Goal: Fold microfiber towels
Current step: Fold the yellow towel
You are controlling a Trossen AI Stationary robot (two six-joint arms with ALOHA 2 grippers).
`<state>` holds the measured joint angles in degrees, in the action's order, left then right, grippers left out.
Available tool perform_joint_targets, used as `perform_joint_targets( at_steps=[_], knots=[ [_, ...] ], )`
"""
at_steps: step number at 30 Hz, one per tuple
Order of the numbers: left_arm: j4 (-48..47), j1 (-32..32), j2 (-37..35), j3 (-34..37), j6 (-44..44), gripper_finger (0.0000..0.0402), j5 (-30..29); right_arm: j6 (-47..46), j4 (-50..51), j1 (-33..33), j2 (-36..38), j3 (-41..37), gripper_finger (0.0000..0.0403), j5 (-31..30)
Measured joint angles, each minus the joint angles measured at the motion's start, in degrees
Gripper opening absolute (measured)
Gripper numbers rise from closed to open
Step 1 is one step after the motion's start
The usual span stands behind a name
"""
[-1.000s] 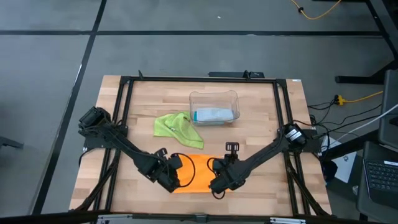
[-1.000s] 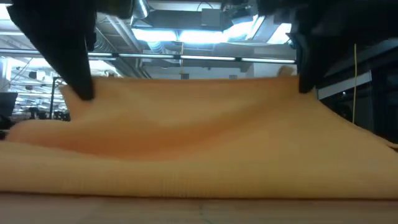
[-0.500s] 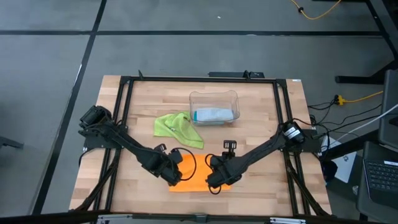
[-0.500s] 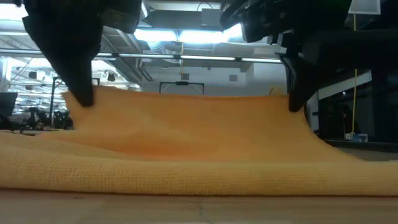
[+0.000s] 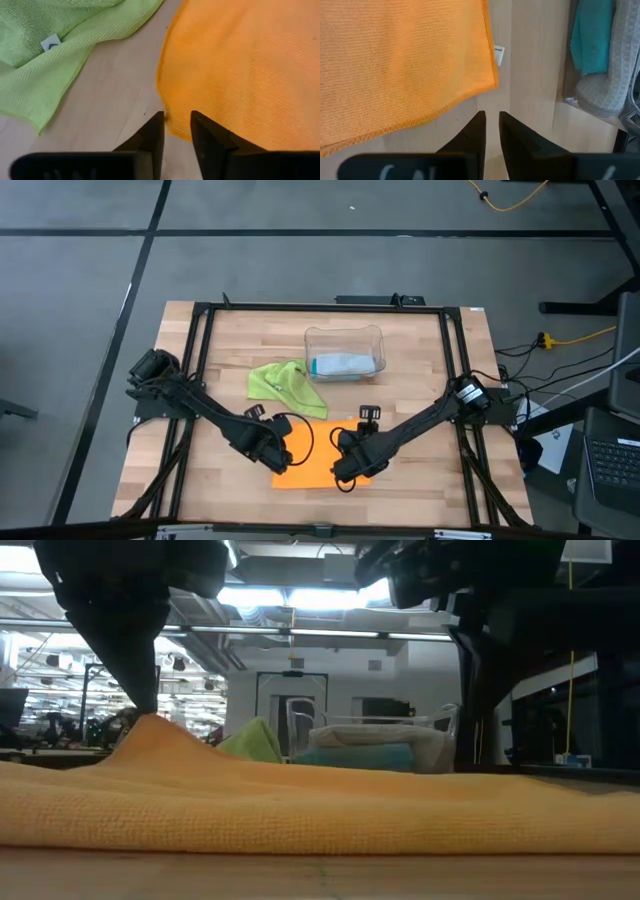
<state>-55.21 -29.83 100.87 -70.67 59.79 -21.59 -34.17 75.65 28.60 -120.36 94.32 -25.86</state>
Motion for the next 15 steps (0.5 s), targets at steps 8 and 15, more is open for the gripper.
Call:
perform_joint_targets(
  at_steps=[8,15],
  knots=[
    [-5.5,2.2,-0.4,-0.9,2.3,0.0123,1.3,-1.3,7.8,0.0,0.1,2.2,0.0062,0.0],
    [-11.9,2.5,-0.4,-5.8,2.7,0.0124,1.8,-1.3,13.9,1.8,0.1,8.3,0.0062,0.5]
  ],
)
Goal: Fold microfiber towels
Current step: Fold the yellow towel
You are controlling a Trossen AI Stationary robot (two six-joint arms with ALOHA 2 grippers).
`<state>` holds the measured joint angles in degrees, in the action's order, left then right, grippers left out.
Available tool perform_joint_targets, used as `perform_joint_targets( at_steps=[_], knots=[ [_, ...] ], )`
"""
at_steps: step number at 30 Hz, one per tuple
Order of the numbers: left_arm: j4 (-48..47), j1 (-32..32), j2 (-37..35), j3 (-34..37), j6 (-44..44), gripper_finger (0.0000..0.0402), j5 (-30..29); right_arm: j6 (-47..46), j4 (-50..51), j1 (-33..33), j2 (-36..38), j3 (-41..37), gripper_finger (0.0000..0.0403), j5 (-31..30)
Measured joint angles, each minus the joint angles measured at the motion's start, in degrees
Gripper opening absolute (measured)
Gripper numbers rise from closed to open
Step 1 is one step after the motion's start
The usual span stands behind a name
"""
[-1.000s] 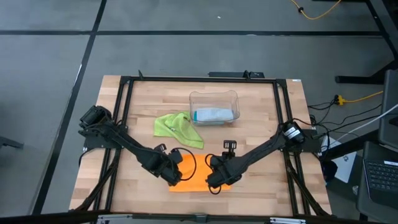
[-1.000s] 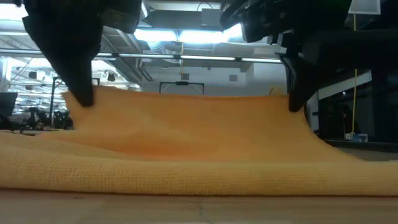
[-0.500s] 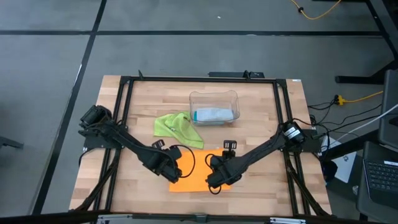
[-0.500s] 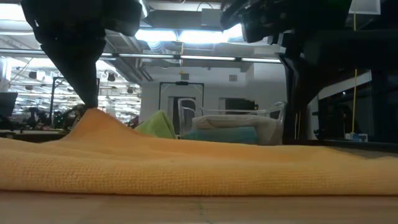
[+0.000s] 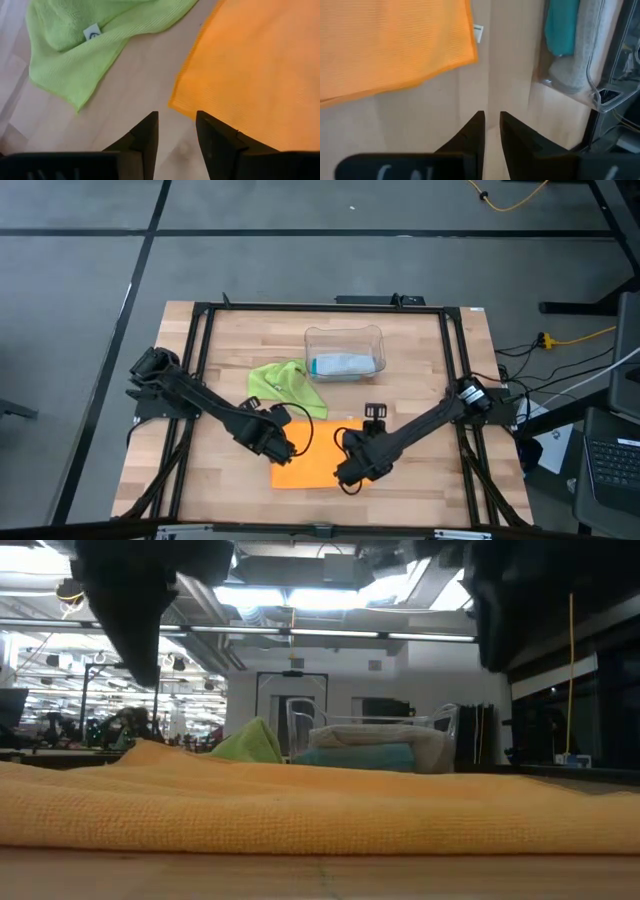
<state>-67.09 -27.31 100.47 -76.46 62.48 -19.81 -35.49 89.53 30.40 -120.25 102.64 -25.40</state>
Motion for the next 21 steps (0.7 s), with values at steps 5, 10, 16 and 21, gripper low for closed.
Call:
perform_joint_targets(
  at_steps=[5,10,16,21],
  knots=[
    [-1.7,-0.8,0.0,-4.0,0.5,0.0124,0.0,0.0,0.4,2.8,0.2,1.9,0.0062,0.9],
    [0.4,-2.0,0.0,-6.8,4.4,0.0123,0.0,-3.4,-1.1,6.3,0.3,1.3,0.0062,3.1],
    [6.4,-3.7,0.0,-7.0,5.6,0.0122,0.0,-9.9,-7.3,10.5,0.3,1.0,0.0062,2.9],
    [11.2,-5.9,0.1,-6.1,10.3,0.0122,-4.5,-12.2,-16.9,13.5,0.3,1.0,0.0062,-3.6]
  ],
)
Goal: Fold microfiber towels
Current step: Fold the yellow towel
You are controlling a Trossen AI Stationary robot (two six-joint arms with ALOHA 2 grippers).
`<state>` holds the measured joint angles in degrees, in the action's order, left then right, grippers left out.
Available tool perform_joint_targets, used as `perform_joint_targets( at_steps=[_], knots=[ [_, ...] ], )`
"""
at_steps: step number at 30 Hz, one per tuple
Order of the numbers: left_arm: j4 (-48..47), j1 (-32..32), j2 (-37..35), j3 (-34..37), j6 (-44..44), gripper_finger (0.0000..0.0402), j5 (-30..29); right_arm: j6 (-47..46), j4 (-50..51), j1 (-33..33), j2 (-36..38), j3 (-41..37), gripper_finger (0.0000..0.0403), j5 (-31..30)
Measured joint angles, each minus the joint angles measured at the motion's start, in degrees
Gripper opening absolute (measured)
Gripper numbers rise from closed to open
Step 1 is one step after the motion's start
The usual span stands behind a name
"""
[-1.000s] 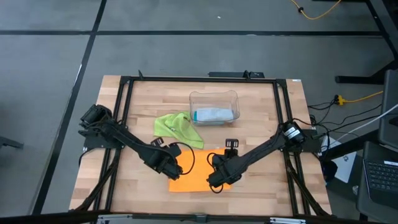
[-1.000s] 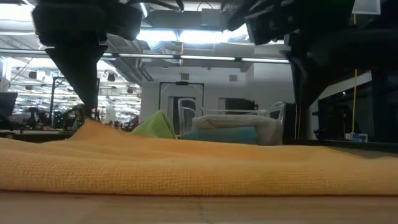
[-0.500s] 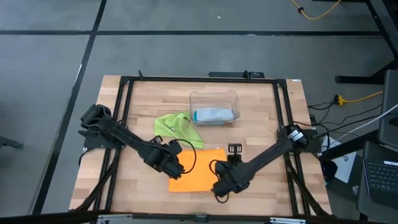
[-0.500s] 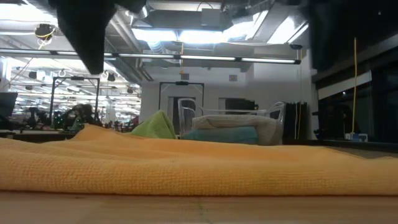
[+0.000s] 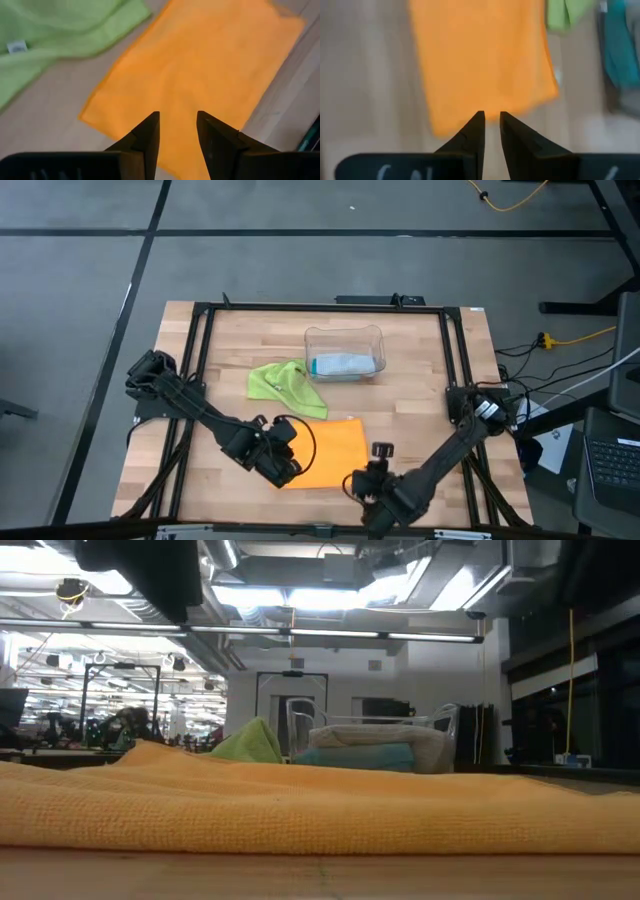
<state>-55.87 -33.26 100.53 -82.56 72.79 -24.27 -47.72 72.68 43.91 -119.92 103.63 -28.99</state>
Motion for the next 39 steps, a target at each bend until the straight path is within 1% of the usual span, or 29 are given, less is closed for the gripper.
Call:
perform_joint_targets(
  at_steps=[4,8,11,15,23,29,34,39],
  knots=[
    [-0.1,-1.4,0.0,0.0,-1.4,0.0122,-5.9,3.1,-8.7,1.6,0.0,0.0,0.0062,-5.0],
    [-0.1,-2.3,0.0,0.0,-4.1,0.0122,-10.8,7.8,-14.9,2.1,0.0,0.0,0.0062,-5.9],
    [-0.1,-2.6,0.0,0.0,-6.9,0.0122,-11.4,10.5,-17.2,2.1,0.0,0.0,0.0062,-7.1],
    [-0.1,-2.9,0.0,0.0,-8.1,0.0122,-11.5,10.3,-18.9,1.7,0.0,0.0,0.0062,-7.5],
    [-0.3,-3.1,0.0,0.0,-9.2,0.0122,-11.5,-0.2,-19.1,0.6,-0.1,0.0,0.0062,-7.4],
    [-0.2,-3.1,0.0,0.0,-10.4,0.0122,-11.5,-3.6,-19.0,0.0,-2.7,0.0,0.0062,-7.5],
    [-0.2,-3.1,0.0,0.0,-10.4,0.0122,-11.5,-7.6,-18.5,-1.5,-4.5,-0.1,0.0062,-4.7],
    [-0.2,-3.1,0.0,0.0,-10.4,0.0122,-11.5,-12.4,-16.3,-3.4,-4.6,-0.1,0.0062,-3.9]
  ],
)
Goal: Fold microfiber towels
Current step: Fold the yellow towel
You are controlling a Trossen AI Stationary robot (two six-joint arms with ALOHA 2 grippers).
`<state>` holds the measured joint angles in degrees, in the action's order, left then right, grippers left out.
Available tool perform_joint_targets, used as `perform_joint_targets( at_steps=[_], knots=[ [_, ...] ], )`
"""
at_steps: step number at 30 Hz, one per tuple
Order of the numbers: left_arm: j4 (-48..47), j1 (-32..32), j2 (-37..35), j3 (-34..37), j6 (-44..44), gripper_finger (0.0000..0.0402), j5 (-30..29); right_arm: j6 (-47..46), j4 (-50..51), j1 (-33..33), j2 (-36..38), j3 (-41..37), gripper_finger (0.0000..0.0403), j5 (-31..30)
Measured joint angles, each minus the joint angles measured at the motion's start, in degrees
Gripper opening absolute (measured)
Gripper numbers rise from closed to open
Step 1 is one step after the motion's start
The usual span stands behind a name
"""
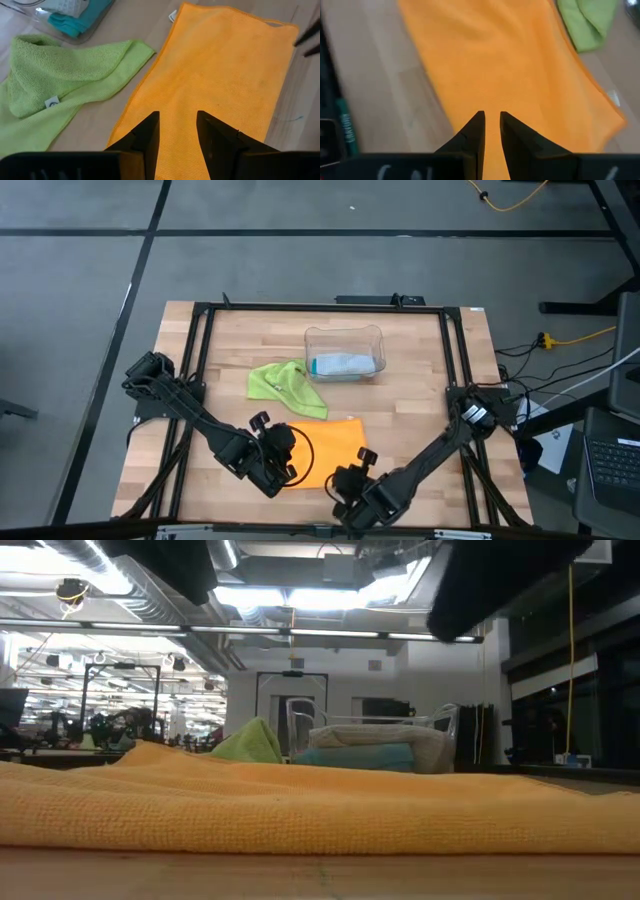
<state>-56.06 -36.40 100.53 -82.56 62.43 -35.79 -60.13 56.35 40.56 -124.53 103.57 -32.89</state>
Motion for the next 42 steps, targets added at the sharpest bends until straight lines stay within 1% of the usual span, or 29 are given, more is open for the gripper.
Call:
perform_joint_targets(
  at_steps=[5,8,12,18,21,23,25,29,31,34,35,38,42],
  knots=[
    [0.0,0.0,0.0,0.0,0.0,0.0122,0.0,-4.1,5.5,-2.5,0.0,-0.4,0.0062,4.3],
    [0.0,0.0,0.0,0.0,0.0,0.0122,0.0,-4.1,4.5,-3.7,-0.3,-2.4,0.0062,5.6],
    [0.0,0.0,0.0,0.0,0.0,0.0122,0.0,-3.8,-1.1,-5.0,-0.3,-8.0,0.0062,10.3],
    [0.0,0.0,0.0,0.0,0.0,0.0122,0.0,-3.5,-1.9,-6.8,-0.3,-13.3,0.0062,12.4],
    [0.0,0.0,0.0,0.0,0.0,0.0122,0.0,0.7,-2.6,-8.2,0.1,-15.5,0.0062,12.7],
    [0.0,0.0,0.0,0.0,0.0,0.0122,0.0,5.9,-2.8,-9.3,0.3,-17.0,0.0062,11.6],
    [0.0,0.0,0.0,0.0,0.0,0.0122,0.0,11.0,-2.8,-10.5,0.3,-17.9,0.0062,9.2],
    [0.0,0.0,0.0,0.0,-0.1,0.0122,0.0,18.4,-2.4,-13.0,-0.3,-17.7,0.0062,2.6],
    [0.0,0.0,0.0,0.0,-0.1,0.0122,0.0,25.4,-3.9,-14.5,-0.4,-17.1,0.0062,1.4],
    [0.0,0.0,0.0,0.0,-0.1,0.0122,0.0,38.5,-6.8,-16.5,-0.4,-16.6,0.0062,0.6],
    [0.0,0.0,0.0,0.0,-0.1,0.0122,0.1,40.7,-6.8,-17.1,-0.4,-16.1,0.0062,0.0],
    [0.0,0.0,0.0,0.0,-0.1,0.0122,0.1,43.7,-5.4,-18.4,-0.4,-13.6,0.0062,0.0],
    [0.0,0.0,0.0,0.0,-0.1,0.0122,0.1,42.0,-0.9,-18.7,-0.4,-7.5,0.0062,0.4]
  ],
)
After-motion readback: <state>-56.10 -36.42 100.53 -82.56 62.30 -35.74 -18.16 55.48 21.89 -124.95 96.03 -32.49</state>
